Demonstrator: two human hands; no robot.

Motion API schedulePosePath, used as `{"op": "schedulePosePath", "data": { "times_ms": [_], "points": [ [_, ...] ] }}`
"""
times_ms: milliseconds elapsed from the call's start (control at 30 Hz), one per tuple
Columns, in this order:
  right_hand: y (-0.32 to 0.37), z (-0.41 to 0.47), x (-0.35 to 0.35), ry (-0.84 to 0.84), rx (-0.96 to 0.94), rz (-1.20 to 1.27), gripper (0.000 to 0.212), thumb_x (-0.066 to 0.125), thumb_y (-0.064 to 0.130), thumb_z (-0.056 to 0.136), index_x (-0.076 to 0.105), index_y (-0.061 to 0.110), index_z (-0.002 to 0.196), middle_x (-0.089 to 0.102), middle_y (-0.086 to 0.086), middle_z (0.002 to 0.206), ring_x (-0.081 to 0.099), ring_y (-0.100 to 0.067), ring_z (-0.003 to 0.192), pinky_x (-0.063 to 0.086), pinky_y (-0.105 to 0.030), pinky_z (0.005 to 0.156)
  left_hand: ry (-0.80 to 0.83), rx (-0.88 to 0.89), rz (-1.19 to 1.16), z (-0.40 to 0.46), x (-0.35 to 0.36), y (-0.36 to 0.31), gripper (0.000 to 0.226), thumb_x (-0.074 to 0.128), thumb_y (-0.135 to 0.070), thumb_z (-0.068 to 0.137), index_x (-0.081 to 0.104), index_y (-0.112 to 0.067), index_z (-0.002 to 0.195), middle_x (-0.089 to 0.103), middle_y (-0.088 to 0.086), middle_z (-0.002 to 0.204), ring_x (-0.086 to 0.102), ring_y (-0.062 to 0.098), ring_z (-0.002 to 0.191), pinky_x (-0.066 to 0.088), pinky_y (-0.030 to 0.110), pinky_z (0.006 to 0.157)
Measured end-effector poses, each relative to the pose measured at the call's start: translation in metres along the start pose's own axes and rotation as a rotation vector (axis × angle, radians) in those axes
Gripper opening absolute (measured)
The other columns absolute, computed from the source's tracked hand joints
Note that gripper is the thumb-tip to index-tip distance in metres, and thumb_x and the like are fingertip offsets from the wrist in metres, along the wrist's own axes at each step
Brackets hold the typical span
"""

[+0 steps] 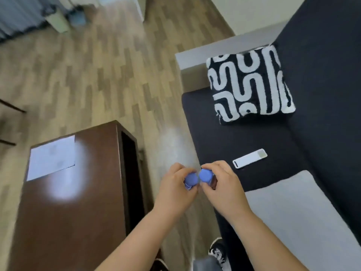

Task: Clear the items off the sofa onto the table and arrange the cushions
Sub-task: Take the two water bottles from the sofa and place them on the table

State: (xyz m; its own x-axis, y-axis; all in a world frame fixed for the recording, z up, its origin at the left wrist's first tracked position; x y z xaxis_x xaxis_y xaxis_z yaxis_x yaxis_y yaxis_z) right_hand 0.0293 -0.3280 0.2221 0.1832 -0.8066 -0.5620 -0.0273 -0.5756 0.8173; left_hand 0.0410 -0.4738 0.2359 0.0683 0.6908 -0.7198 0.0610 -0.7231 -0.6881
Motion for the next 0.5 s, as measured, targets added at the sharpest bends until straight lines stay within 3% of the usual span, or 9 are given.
{"op": "schedulePosePath", "data": {
  "times_ms": [133, 233, 333, 400, 500],
  "points": [
    [0.071, 0.007, 0.086, 0.179, -0.132, 0.000, 0.031, 0.073, 0.011, 0.078, 0.068, 0.025, 0.106, 0.054, 0.018, 0.101, 0.060, -0.005, 0.082, 0.048, -0.014, 0.070, -0.202, -0.154, -0.027, -0.046, -0.081, 0.079, 0.029, 0.080, -0.007, 0.070, 0.077, -0.016, 0.097, 0.054, -0.014, 0.083, 0.053, -0.010, 0.077, 0.038, 0.005, 0.069],
    [0.116, 0.002, 0.145, 0.266, -0.195, 0.008, 0.031, 0.074, 0.010, 0.077, 0.068, 0.026, 0.104, 0.056, 0.016, 0.099, 0.059, -0.010, 0.076, 0.045, -0.013, 0.066, -0.330, -0.242, -0.032, -0.085, -0.129, 0.136, 0.032, 0.081, -0.004, 0.067, 0.078, -0.016, 0.096, 0.060, -0.007, 0.084, 0.053, 0.004, 0.079, 0.040, 0.005, 0.070],
    [0.152, -0.012, 0.209, 0.338, -0.255, 0.036, 0.032, 0.075, 0.002, 0.075, 0.070, 0.022, 0.100, 0.059, 0.013, 0.097, 0.059, -0.012, 0.074, 0.045, -0.011, 0.065, -0.442, -0.333, -0.044, -0.130, -0.169, 0.192, 0.031, 0.082, -0.005, 0.066, 0.078, -0.017, 0.095, 0.061, -0.006, 0.084, 0.053, 0.000, 0.079, 0.037, 0.003, 0.071],
    [0.174, -0.029, 0.263, 0.415, -0.320, 0.018, 0.035, 0.075, 0.000, 0.074, 0.068, 0.025, 0.098, 0.059, 0.014, 0.096, 0.061, -0.007, 0.074, 0.044, -0.008, 0.066, -0.520, -0.414, -0.059, -0.170, -0.194, 0.234, 0.029, 0.082, -0.008, 0.068, 0.078, -0.018, 0.094, 0.061, -0.007, 0.084, 0.053, -0.007, 0.080, 0.037, 0.002, 0.072],
    [0.198, -0.054, 0.326, 0.505, -0.383, 0.001, 0.043, 0.075, -0.003, 0.072, 0.065, 0.032, 0.097, 0.060, 0.016, 0.095, 0.060, 0.000, 0.077, 0.042, -0.005, 0.068, -0.600, -0.513, -0.076, -0.225, -0.216, 0.286, 0.026, 0.082, -0.009, 0.070, 0.078, -0.019, 0.094, 0.063, -0.006, 0.084, 0.054, 0.001, 0.080, 0.040, 0.006, 0.072]
  ]
}}
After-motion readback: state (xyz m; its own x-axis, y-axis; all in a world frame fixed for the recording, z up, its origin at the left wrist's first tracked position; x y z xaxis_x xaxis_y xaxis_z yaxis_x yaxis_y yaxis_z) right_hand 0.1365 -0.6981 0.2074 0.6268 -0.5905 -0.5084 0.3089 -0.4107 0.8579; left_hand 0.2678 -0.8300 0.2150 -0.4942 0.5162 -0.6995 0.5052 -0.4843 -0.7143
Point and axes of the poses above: each hand's wrist, its own z-axis towards the middle knuckle, its own x-axis out of the palm, y = z × x, the point moved 7 cm from there along z, towards the middle knuckle
